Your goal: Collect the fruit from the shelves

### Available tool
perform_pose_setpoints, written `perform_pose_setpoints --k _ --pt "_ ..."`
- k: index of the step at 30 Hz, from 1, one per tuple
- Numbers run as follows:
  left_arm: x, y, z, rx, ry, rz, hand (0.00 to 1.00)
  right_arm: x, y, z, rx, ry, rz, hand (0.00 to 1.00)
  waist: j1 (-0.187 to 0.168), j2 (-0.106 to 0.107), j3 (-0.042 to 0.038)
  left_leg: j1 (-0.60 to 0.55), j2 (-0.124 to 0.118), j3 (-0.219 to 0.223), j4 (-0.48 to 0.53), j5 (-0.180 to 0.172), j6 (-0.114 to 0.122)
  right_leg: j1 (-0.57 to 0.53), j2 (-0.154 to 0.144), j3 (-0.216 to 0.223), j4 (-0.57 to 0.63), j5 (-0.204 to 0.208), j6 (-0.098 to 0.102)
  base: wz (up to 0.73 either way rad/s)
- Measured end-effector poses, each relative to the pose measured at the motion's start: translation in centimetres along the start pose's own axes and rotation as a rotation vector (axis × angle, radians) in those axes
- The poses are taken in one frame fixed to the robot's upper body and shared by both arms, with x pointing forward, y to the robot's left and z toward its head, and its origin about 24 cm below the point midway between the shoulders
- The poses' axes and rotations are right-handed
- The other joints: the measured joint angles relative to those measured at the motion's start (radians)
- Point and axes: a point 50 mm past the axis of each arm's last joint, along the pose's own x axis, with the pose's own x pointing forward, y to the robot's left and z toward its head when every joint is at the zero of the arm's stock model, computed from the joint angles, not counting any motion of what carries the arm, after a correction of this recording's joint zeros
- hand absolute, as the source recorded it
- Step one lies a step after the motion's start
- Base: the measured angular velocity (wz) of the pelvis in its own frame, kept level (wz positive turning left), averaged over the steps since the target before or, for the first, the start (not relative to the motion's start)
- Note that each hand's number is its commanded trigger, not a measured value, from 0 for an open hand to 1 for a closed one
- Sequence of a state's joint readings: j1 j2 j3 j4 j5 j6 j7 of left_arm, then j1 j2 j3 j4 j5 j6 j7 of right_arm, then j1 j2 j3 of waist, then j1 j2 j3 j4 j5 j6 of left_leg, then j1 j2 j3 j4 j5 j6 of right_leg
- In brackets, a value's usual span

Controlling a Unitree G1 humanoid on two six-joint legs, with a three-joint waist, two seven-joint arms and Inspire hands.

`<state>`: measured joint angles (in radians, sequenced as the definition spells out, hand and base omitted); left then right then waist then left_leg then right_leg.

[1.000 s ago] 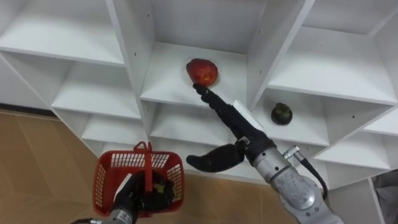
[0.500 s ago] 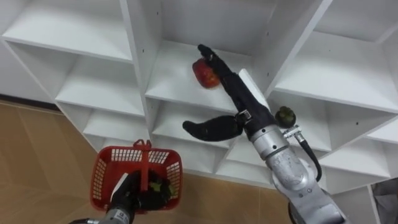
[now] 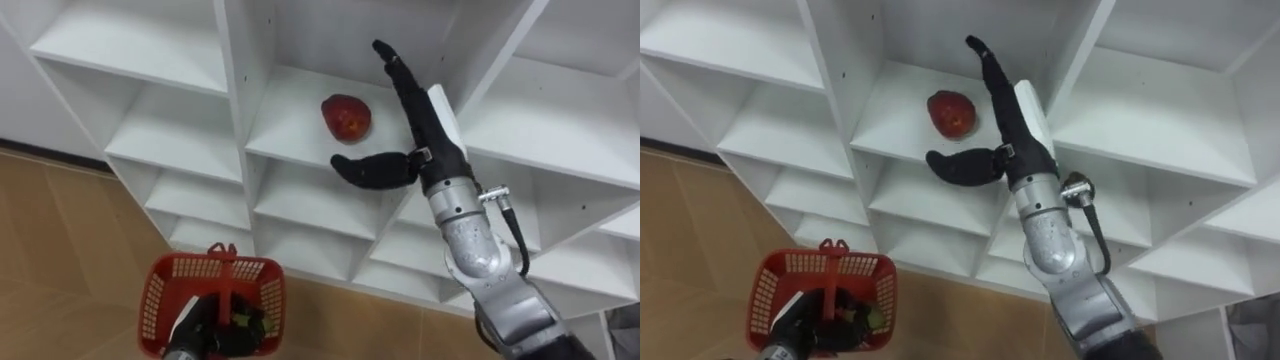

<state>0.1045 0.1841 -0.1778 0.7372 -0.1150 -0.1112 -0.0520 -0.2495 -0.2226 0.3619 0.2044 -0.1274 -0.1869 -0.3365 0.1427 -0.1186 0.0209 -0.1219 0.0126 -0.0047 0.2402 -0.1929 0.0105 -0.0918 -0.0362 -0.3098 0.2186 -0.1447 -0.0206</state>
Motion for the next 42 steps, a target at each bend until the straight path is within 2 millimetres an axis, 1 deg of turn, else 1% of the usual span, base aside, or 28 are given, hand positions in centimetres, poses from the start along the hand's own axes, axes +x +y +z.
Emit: perform_pose_setpoints --k 2,5,8,11,13,14,16,17,19,22,28,32,37,42 --pt "-0.1 0.1 -0.4 0.002 0.018 0.001 1.00 0.5 -0.2 0.0 -0.009 -0.001 -0.016 0.00 0.005 -0.005 -0.0025 0.002 0.000 -0.001 0.000 0.003 -0.001 0.001 0.000 -0.001 0.000 0.000 0.000 0.07" --pt "-0.2 0.4 -0.8 0.005 0.039 0.006 1.00 0.7 -0.4 0.1 -0.005 -0.007 -0.044 0.00 0.006 -0.013 -0.0027 0.001 -0.001 -0.006 0.001 0.004 -0.001 0.002 -0.005 -0.005 0.000 0.000 0.000 0.06" --pt "-0.1 0.5 -0.7 0.008 0.038 0.008 1.00 0.9 -0.7 0.1 0.016 0.003 -0.057 0.00 0.011 -0.026 -0.0008 -0.002 -0.001 -0.007 0.002 0.007 0.002 0.000 -0.012 -0.002 0.000 0.000 0.000 0.00" --pt "0.0 0.6 -0.5 0.009 0.032 0.009 1.00 1.5 -1.0 -0.1 0.016 0.009 -0.073 0.00 0.012 -0.039 -0.0002 -0.013 -0.005 -0.008 0.006 0.009 0.005 -0.009 -0.014 -0.002 0.001 0.000 0.000 0.00" --pt "0.3 0.8 0.1 0.010 0.018 0.015 1.00 2.4 -1.3 -0.5 0.019 0.029 -0.090 0.00 0.015 -0.045 0.0024 -0.029 -0.008 -0.012 0.013 0.010 0.007 -0.017 -0.014 -0.003 0.001 0.000 0.000 0.05" --pt "0.3 0.8 0.2 0.010 0.015 0.016 1.00 2.6 -1.4 -0.6 0.019 0.036 -0.095 0.00 0.019 -0.045 0.0025 -0.030 -0.009 -0.013 0.014 0.010 0.007 -0.017 -0.014 -0.003 0.001 0.000 0.000 0.07" --pt "0.5 1.0 0.5 0.005 0.007 0.025 1.00 3.0 -1.9 -0.9 0.008 0.053 -0.116 0.00 0.027 -0.044 0.0035 -0.043 -0.010 -0.025 0.022 0.010 0.007 -0.017 -0.016 -0.020 0.001 0.001 0.000 0.14" --pt "0.5 1.0 0.6 0.006 0.005 0.026 1.00 3.1 -2.1 -1.0 0.007 0.056 -0.125 0.00 0.027 -0.043 0.0040 -0.044 -0.010 -0.029 0.025 0.010 0.007 -0.017 -0.016 -0.023 0.001 0.001 0.000 0.19" --pt "0.5 0.9 0.5 0.000 0.011 0.025 1.00 3.2 -2.7 -1.4 -0.014 0.067 -0.145 0.00 0.041 -0.039 0.0067 -0.047 -0.009 -0.031 0.028 0.010 0.007 -0.019 -0.016 -0.024 0.002 0.001 -0.001 0.08" --pt "0.6 0.6 0.5 -0.025 0.010 0.022 1.00 3.2 -3.1 -2.0 -0.042 0.084 -0.158 0.00 0.059 -0.037 0.0081 -0.063 -0.010 -0.035 0.031 0.011 0.007 -0.033 -0.016 -0.026 0.002 0.002 -0.001 0.01" --pt "0.6 0.3 0.3 -0.016 0.027 -0.003 1.00 3.2 -3.2 -2.9 -0.067 0.122 -0.143 0.00 0.063 -0.039 0.0078 -0.090 -0.011 -0.039 0.034 0.012 0.006 -0.055 -0.022 -0.043 0.005 0.002 -0.001 0.05" --pt "0.7 0.4 0.6 0.008 0.026 -0.003 1.00 3.4 -3.2 -3.8 -0.085 0.173 -0.124 0.00 0.064 -0.040 0.0089 -0.107 -0.010 -0.034 0.036 0.015 0.006 -0.071 -0.024 -0.043 0.004 0.002 -0.001 0.05" --pt "1.1 0.4 1.3 0.030 0.008 -0.012 1.00 3.2 -3.1 -4.6 -0.097 0.218 -0.114 0.00 0.075 -0.049 0.0144 -0.130 -0.010 -0.028 0.034 0.018 0.007 -0.095 -0.027 -0.046 0.004 0.002 -0.001 0.00" --pt "1.3 0.1 1.9 0.043 -0.008 -0.026 1.00 3.0 -3.0 -5.0 -0.100 0.241 -0.102 0.00 0.085 -0.051 0.0160 -0.143 -0.010 -0.025 0.035 0.019 0.007 -0.105 -0.028 -0.050 0.004 0.002 -0.001 0.01"
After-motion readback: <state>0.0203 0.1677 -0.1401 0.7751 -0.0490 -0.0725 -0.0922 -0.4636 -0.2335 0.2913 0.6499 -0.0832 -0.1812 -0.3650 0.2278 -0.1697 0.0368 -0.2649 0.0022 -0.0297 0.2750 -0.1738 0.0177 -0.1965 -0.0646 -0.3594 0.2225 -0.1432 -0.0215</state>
